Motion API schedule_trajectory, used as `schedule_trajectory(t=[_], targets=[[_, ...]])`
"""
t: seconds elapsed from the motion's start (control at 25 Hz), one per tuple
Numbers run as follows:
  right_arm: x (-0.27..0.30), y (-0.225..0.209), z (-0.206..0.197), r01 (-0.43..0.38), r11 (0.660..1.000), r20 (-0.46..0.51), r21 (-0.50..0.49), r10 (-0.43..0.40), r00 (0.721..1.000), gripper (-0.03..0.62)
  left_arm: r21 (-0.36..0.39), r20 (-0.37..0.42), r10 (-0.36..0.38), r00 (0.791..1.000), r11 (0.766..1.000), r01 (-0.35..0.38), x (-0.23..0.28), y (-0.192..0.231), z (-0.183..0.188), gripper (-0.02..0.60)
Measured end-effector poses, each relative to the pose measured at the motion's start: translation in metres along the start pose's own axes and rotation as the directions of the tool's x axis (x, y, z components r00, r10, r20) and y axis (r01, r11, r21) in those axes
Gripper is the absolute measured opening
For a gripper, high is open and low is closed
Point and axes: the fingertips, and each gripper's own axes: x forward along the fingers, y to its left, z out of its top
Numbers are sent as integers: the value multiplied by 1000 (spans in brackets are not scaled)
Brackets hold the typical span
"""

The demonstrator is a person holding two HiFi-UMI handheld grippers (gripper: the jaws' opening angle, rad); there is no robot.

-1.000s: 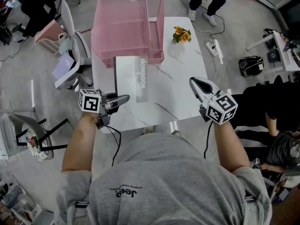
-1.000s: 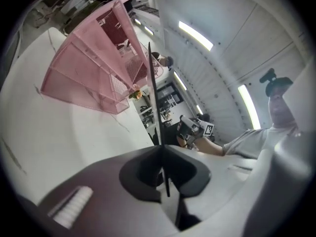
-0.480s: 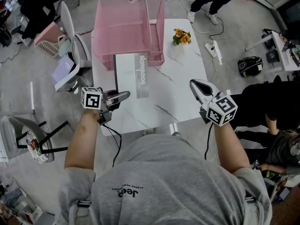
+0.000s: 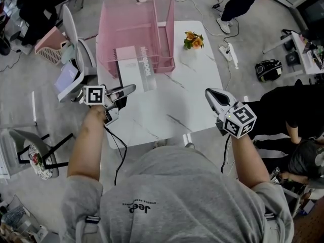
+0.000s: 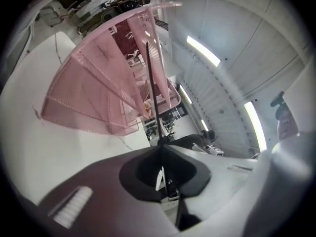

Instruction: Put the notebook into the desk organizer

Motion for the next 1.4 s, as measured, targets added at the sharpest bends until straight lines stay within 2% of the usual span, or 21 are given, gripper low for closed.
schedule_trajectory(t=[0.04, 0.2, 0.48, 0.68, 0.84, 0.92, 1.0, 1.08, 1.2, 1.32, 1.4], targets=[[0, 0, -1, 0, 1000, -1, 1, 0, 1000, 3, 1, -1, 11, 1000, 1000, -11, 2, 0, 7, 67], [-1, 0, -2, 0, 1000, -5, 3, 0, 1000, 3, -88, -8, 40, 999, 995, -40, 15, 1, 24, 67], [-1, -2, -5, -2, 1000, -15, 9, 2, 1000, 3, -116, 10, 153, 988, 982, -151, 20, 27, 55, 67], [2, -1, -10, -13, 1000, -24, 12, 13, 1000, 3, -95, 3, 201, 980, 975, -200, 23, 34, 66, 69], [5, 0, -12, -20, 1000, -31, 18, 21, 999, 3, -25, 14, 316, 949, 948, -316, 25, 43, 76, 80], [8, 2, -12, -25, 1000, -33, 18, 25, 999, 3, 14, 34, 377, 925, 926, -378, 23, 47, 80, 94], [10, 4, -12, -30, 999, -34, 17, 31, 999, 3, 67, 68, 441, 895, 893, -445, 21, 51, 84, 104], [12, 6, -13, -35, 999, -36, 16, 36, 999, 3, 145, 104, 506, 856, 844, -517, 19, 52, 87, 107], [13, 8, -16, -41, 999, -39, 19, 41, 998, 3, 276, 139, 587, 797, 750, -601, 18, 52, 86, 107], [13, 10, -18, -44, 999, -45, 20, 45, 998, 3, 373, 170, 626, 761, 674, -638, 20, 49, 88, 109], [13, 10, -19, -45, 999, -47, 23, 46, 998, 3, 410, 188, 638, 747, 640, -650, 21, 48, 88, 115]])
